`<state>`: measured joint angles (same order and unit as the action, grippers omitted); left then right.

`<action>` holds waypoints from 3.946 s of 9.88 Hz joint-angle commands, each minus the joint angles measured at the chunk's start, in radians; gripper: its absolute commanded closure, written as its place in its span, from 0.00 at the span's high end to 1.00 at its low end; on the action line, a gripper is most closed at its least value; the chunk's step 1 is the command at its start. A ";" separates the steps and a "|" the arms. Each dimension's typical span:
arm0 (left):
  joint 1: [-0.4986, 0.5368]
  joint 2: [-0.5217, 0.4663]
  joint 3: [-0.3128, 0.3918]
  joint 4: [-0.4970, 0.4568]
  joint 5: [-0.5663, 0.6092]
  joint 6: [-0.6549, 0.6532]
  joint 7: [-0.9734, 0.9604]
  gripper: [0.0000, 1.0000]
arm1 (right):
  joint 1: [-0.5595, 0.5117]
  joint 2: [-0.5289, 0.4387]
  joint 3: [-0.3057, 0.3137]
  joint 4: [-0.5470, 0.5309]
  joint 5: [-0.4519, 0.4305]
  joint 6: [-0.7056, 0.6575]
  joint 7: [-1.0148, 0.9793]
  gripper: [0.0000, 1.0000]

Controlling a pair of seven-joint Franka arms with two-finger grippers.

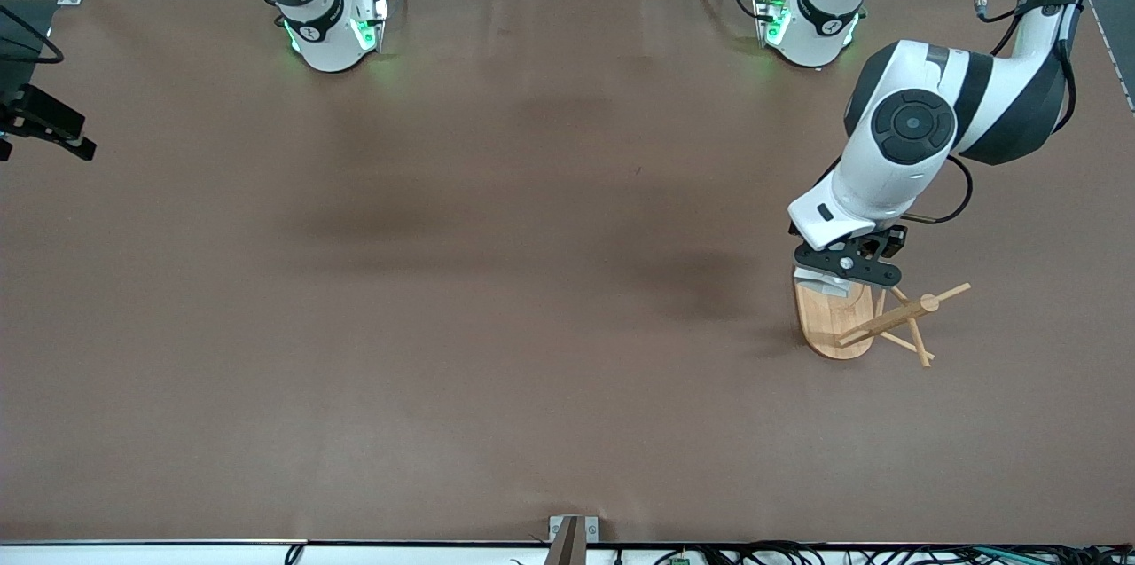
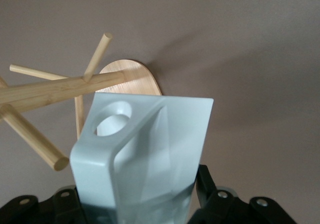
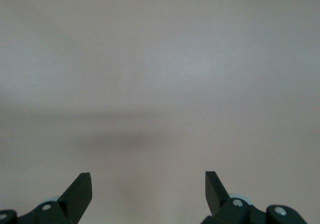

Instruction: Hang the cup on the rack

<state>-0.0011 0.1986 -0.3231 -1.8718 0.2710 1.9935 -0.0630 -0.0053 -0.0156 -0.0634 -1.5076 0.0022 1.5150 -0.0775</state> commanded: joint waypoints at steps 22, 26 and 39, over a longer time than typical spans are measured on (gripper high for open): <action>0.102 0.056 -0.005 -0.009 0.007 0.091 0.126 1.00 | -0.019 -0.009 0.016 -0.010 0.045 0.024 -0.008 1.00; 0.090 0.019 -0.008 0.029 -0.033 0.070 0.053 1.00 | -0.021 -0.009 0.016 -0.010 0.045 0.022 -0.008 0.99; 0.078 -0.152 0.186 0.413 -0.287 -0.461 0.046 1.00 | -0.019 -0.004 0.016 -0.010 0.045 0.025 -0.010 1.00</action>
<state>0.1152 0.0895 -0.2038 -1.3838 0.0367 1.5598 -0.0198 -0.0095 -0.0148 -0.0583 -1.5112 0.0318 1.5354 -0.0789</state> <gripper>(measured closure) 0.000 0.000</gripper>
